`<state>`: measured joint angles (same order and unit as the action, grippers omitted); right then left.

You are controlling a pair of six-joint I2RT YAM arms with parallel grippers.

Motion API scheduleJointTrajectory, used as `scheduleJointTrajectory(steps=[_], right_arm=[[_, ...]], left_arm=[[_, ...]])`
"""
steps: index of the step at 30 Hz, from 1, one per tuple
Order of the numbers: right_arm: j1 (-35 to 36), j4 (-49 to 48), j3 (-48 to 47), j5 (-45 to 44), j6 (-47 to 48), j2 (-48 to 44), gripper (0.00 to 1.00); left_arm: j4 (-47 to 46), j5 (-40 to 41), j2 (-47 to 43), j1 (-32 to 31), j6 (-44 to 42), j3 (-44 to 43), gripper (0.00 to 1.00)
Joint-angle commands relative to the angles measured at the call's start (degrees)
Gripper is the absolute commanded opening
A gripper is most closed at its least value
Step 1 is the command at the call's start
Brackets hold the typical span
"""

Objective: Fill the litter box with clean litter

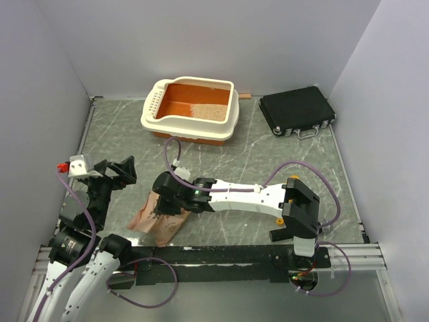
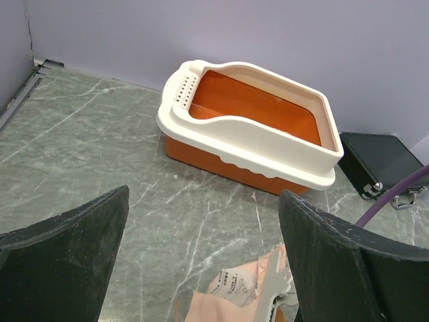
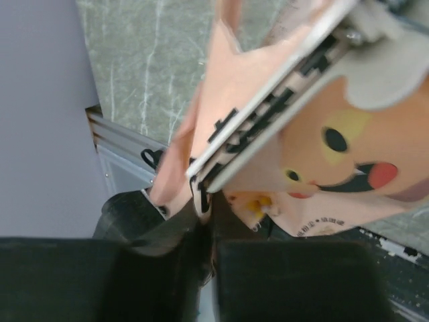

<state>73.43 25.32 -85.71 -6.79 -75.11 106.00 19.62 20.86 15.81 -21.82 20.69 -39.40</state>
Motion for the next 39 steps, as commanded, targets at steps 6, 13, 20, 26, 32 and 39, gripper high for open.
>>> scheduleJointTrajectory(steps=[6, 13, 20, 26, 32, 39], right_arm=[[-1.27, -1.59, 7.31, -3.48, 1.45, -7.11, 0.0], [-4.26, 3.58, 10.39, -18.77, 0.15, -19.06, 0.0], [-4.52, 13.61, 6.97, -37.67, -12.33, -22.15, 0.0], [-5.31, 32.36, -6.55, -52.7, -29.16, -13.92, 0.0], [-9.35, 43.75, -29.39, -53.44, -36.76, 3.56, 0.0], [-10.76, 50.27, -42.52, -50.96, -43.01, 16.34, 0.53]], left_arm=[[-0.98, 0.23, -1.14, 0.2, 0.23, -0.07, 0.97], [-1.07, -0.47, -0.78, 0.2, 0.41, -0.07, 0.97], [-0.98, -0.3, -0.96, 0.2, 0.32, -0.07, 0.97], [-0.63, 0.93, -0.96, 0.12, 0.32, -0.07, 0.97], [-0.72, 1.46, -1.22, 0.03, 0.32, 0.28, 0.97], [-0.63, 1.73, -0.43, -1.03, -0.12, 0.2, 0.97]])
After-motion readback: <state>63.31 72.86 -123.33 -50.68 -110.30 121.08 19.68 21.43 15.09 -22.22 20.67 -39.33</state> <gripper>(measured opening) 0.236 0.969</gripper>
